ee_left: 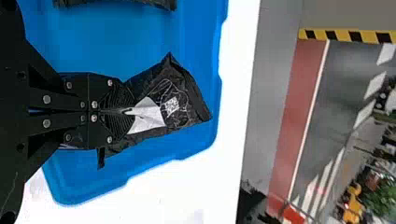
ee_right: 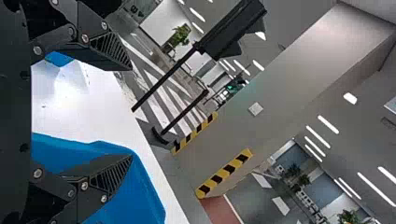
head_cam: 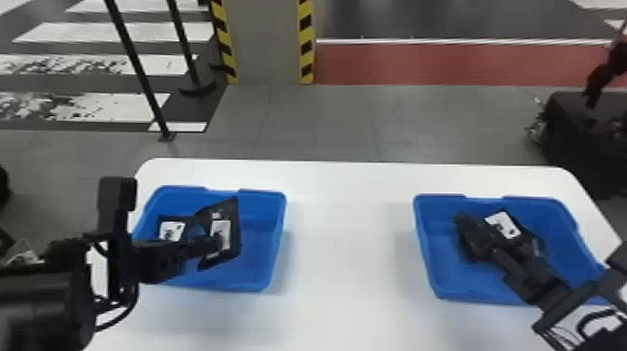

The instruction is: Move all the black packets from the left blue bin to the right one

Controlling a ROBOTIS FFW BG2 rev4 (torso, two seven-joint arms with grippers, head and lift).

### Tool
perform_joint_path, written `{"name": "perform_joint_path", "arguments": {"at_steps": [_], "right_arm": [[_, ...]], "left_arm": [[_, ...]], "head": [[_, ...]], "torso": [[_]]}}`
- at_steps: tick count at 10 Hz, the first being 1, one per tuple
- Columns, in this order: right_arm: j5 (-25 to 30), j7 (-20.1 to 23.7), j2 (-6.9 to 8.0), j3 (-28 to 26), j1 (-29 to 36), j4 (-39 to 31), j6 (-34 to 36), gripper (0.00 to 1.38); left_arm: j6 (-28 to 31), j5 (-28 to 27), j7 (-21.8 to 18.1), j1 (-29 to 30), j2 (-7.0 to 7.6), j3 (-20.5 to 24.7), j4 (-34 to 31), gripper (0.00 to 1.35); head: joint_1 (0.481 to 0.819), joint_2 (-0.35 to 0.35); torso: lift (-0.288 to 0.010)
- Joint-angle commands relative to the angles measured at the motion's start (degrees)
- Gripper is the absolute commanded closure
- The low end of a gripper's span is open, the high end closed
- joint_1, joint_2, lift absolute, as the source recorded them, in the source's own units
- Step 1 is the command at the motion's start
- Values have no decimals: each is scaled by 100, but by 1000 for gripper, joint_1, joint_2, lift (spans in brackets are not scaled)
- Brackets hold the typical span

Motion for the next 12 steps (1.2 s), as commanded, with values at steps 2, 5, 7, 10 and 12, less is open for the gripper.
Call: {"name": "perform_joint_path", "arguments": {"at_steps": [2, 5, 7, 10, 12], "right_arm": [[180, 71, -3, 153, -113, -124, 134, 395], [207, 177, -3, 496, -451, 73, 148, 401], [286, 221, -3, 768, -915, 438, 232, 401], [479, 265, 6, 856, -1337, 748, 260, 395], [462, 274, 6, 997, -1323, 607, 274, 392]], "left_arm": [[-256, 137, -534, -124, 13, -423, -233, 1213], [-903, 366, -816, -855, 48, -1373, 738, 1213], [-1142, 594, -930, -1361, 39, -1961, 1286, 1213], [-1240, 1086, -991, -1671, 13, -2419, 1806, 1213], [-1254, 1148, -983, -1671, 4, -2445, 1919, 1213]], "head": [[695, 45], [695, -16], [695, -53], [695, -95], [695, -115]], "torso": [[-110], [-110], [-110], [-110], [-110]]}}
